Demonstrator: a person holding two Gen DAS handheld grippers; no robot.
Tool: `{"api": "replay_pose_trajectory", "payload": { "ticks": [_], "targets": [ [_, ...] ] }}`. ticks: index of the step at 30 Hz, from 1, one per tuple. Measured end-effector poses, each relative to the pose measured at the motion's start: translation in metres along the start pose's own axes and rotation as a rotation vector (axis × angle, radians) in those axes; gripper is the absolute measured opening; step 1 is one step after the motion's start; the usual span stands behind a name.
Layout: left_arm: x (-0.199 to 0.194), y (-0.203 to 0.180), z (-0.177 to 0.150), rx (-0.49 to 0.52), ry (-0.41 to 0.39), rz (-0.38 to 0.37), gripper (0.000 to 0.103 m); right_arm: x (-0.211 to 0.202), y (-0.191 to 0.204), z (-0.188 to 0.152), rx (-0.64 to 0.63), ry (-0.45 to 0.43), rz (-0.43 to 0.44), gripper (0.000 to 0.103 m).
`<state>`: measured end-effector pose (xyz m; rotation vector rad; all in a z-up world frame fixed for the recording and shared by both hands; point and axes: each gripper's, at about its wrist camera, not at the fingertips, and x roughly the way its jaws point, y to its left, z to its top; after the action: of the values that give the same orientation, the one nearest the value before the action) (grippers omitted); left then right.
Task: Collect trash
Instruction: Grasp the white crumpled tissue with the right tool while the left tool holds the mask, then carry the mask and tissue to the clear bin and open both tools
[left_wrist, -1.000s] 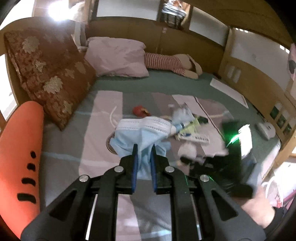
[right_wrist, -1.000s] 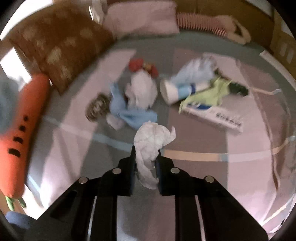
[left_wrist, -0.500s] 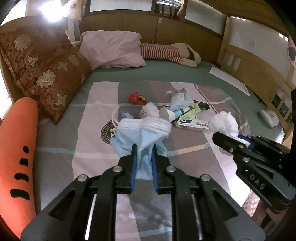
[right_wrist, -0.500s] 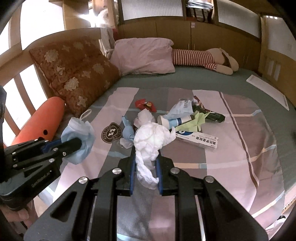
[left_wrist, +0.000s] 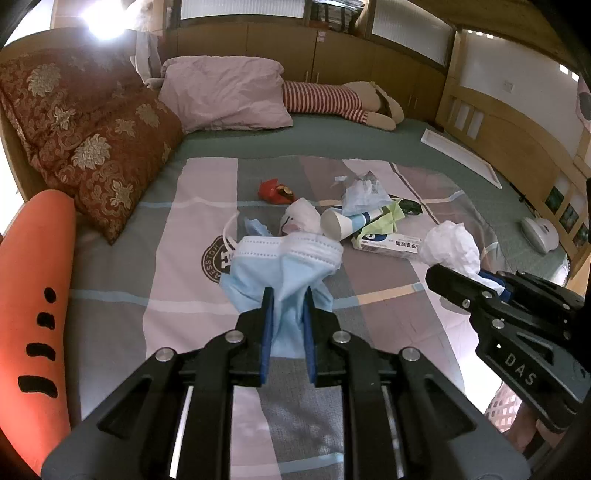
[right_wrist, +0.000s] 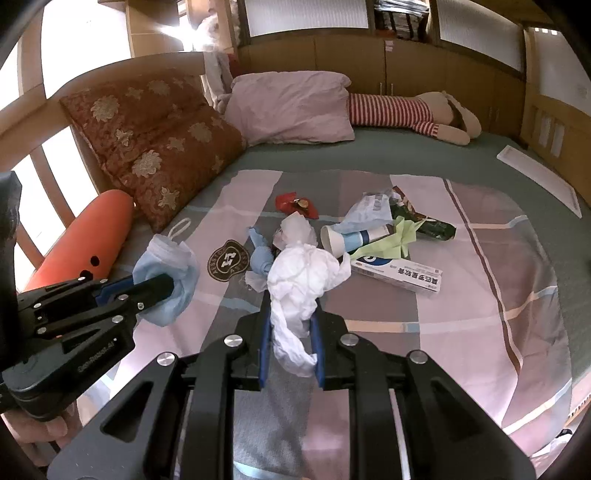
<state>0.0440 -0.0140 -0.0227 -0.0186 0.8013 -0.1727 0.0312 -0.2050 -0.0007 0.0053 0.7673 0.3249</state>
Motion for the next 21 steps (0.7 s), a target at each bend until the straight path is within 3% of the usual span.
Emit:
{"api": "replay_pose_trajectory", "payload": {
  "ticks": [17, 21],
  "targets": [
    [0.003, 0.002, -0.001, 0.007, 0.01, 0.0, 0.015, -0.002, -0.005, -0.001, 0.014, -0.004, 0.0, 0.019],
    [0.004, 0.0, -0.002, 0.018, 0.01, -0.007, 0.015, -0.031, -0.023, -0.006, 0.068, -0.048, 0.003, 0.019]
  ]
}}
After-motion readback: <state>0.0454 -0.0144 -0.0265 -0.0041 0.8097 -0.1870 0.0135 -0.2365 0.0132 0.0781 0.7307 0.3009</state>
